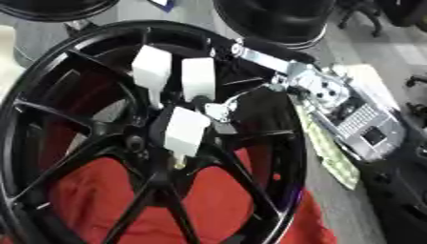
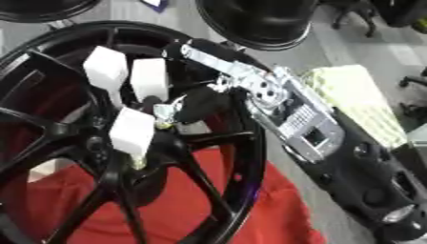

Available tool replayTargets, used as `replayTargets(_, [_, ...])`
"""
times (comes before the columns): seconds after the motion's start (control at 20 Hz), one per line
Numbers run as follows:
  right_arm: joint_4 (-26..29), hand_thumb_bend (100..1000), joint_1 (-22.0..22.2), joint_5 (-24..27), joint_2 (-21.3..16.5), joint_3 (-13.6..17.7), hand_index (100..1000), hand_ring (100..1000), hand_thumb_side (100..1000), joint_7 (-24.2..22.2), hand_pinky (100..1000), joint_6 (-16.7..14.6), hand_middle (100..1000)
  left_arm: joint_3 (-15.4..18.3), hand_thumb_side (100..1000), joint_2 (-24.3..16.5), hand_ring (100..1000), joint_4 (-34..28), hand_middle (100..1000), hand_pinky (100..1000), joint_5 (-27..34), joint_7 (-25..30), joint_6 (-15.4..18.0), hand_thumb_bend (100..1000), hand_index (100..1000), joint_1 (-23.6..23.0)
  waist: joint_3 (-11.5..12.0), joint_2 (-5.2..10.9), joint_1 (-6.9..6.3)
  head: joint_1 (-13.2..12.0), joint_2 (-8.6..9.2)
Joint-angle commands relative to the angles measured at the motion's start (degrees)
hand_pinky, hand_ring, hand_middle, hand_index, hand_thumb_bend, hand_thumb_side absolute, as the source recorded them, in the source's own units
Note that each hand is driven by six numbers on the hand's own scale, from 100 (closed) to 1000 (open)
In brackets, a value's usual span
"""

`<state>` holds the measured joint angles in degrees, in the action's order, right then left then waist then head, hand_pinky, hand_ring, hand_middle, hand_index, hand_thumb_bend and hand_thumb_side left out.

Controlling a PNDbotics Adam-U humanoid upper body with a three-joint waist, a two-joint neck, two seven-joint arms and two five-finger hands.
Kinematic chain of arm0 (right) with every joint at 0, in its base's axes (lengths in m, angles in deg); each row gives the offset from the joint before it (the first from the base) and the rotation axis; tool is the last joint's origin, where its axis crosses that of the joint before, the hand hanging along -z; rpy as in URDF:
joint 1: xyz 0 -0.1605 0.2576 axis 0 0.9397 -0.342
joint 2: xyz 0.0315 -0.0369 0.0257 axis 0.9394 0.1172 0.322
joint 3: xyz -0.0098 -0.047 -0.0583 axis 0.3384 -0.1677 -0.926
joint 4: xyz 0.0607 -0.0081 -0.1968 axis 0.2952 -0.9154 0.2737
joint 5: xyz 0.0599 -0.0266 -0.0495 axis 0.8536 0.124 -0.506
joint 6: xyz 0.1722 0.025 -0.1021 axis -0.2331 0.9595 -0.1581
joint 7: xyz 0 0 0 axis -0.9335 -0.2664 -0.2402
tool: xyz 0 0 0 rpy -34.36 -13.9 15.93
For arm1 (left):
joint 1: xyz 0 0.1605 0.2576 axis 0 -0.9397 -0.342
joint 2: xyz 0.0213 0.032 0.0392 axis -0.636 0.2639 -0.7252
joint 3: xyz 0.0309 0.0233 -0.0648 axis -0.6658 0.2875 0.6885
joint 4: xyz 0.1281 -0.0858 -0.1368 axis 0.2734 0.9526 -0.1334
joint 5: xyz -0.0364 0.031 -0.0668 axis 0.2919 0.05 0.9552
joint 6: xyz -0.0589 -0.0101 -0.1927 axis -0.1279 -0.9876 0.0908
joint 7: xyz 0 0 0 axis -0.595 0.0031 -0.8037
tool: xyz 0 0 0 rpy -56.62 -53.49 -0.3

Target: Pull the pin out of the wheel hub.

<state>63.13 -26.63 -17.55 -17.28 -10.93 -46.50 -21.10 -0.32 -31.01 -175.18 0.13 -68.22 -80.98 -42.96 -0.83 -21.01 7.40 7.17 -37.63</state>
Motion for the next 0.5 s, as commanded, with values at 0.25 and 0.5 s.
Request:
replayTargets(0.25, [5.46,100,-1.08,5.55,-2.35,2.8,533,770,293,0.5,757,2.15,426,0.06,868,-0.42,574,-0.87,545,700,0.12,0.03,-0.19,100,670,0.13,-0.22,1.82,-0.37,0.23,0.39])
replayTargets(0.5, [8.42,100,-1.34,8.8,-3.24,4.63,526,768,288,1.02,757,3.64,420,0.03,867,-0.42,575,-0.87,546,701,0.16,0.11,-0.24,100,670,0.12,-0.31,2.09,-0.34,0.26,0.48])
